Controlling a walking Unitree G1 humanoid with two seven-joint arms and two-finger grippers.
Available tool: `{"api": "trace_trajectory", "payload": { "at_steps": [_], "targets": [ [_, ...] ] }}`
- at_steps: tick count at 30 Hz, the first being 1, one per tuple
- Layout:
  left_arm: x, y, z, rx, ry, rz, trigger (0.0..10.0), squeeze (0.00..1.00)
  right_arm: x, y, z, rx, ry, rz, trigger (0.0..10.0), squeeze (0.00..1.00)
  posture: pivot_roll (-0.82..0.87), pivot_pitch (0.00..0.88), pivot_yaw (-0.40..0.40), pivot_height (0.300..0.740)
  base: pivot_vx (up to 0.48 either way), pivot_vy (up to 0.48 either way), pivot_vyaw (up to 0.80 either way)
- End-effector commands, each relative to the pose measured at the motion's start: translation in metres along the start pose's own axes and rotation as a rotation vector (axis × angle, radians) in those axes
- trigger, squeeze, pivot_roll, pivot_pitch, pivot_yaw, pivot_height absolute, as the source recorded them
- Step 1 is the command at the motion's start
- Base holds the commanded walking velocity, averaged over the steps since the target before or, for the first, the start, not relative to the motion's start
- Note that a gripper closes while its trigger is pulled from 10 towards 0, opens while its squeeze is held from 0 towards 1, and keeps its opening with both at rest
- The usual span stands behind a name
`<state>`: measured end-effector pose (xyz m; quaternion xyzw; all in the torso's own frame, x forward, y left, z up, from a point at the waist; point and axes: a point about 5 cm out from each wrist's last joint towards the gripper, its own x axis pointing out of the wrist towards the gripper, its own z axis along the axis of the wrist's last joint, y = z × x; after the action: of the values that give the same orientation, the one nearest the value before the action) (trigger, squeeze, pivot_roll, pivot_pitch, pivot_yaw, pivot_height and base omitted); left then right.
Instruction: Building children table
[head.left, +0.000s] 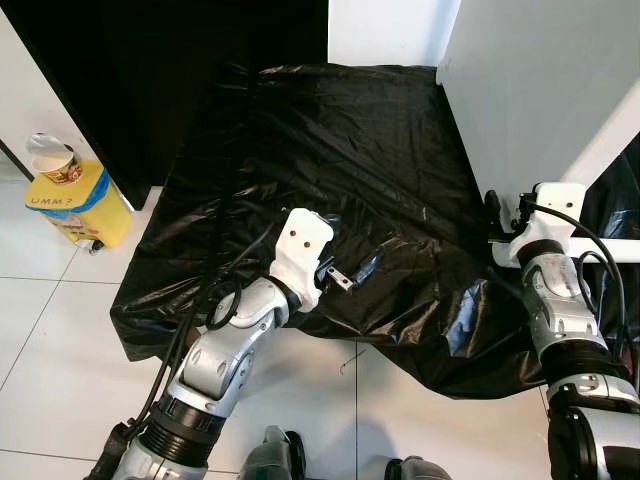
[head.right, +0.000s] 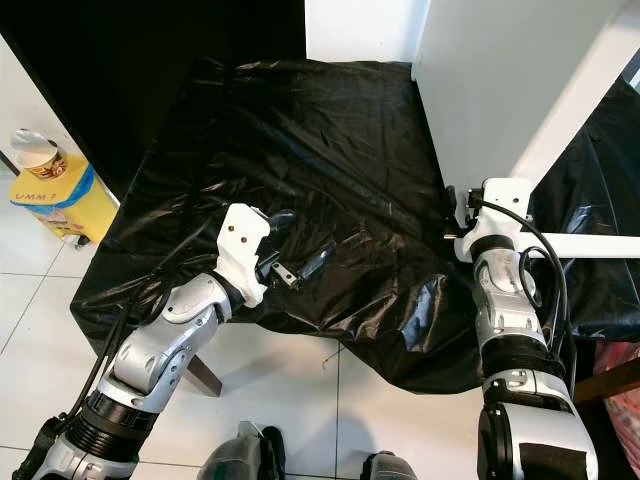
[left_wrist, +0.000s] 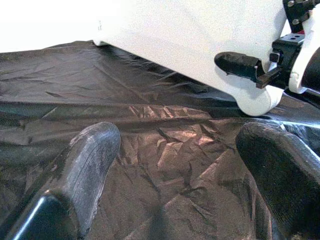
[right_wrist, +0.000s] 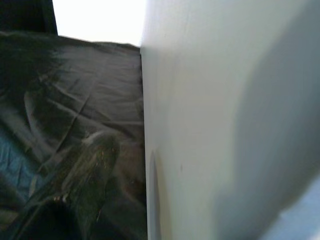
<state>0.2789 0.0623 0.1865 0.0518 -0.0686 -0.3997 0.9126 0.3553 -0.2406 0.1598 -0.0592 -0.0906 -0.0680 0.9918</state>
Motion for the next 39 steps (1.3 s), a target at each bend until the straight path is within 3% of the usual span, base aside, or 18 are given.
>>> {"api": "trace_trajectory", "payload": {
  "at_steps": [1,22,23,24,27,28,39],
  "targets": [
    [0.0,-0.003,-0.002,0.004,-0.001,-0.014,10.0,0.0,0.0,0.003,-0.004,-0.001,0.012,0.02,10.0,0.0,0.04,0.1,-0.029,0.74,0.0,0.0,0.0],
    [-0.004,-0.006,0.001,0.031,-0.025,-0.014,10.0,0.0,0.01,0.009,-0.012,-0.022,0.064,0.015,10.0,0.0,0.09,0.08,-0.039,0.74,0.0,0.0,0.0],
    [-0.006,-0.005,0.003,0.035,-0.027,-0.008,10.0,0.0,0.012,0.012,-0.011,-0.015,0.063,0.025,9.5,0.0,0.09,0.082,-0.04,0.74,0.0,0.0,0.0],
    [-0.008,-0.004,0.004,0.04,-0.029,-0.005,10.0,0.0,0.013,0.016,-0.01,-0.01,0.056,0.045,3.6,0.0,0.1,0.085,-0.044,0.74,0.0,0.0,0.0],
    [-0.009,-0.004,0.004,0.042,-0.03,-0.004,10.0,0.0,0.013,0.018,-0.01,-0.006,0.05,0.06,3.6,0.0,0.1,0.085,-0.044,0.74,0.0,0.0,0.0],
    [-0.01,-0.005,0.005,0.044,-0.03,-0.006,10.0,0.0,0.013,0.021,-0.009,-0.002,0.041,0.079,0.0,0.0,0.11,0.088,-0.051,0.74,0.0,0.0,0.0],
    [-0.017,-0.014,0.005,0.039,-0.037,-0.042,10.0,0.0,0.009,0.042,-0.008,0.023,-0.015,0.192,0.0,0.0,0.13,0.101,-0.079,0.74,0.0,0.0,0.0]
  ]
}}
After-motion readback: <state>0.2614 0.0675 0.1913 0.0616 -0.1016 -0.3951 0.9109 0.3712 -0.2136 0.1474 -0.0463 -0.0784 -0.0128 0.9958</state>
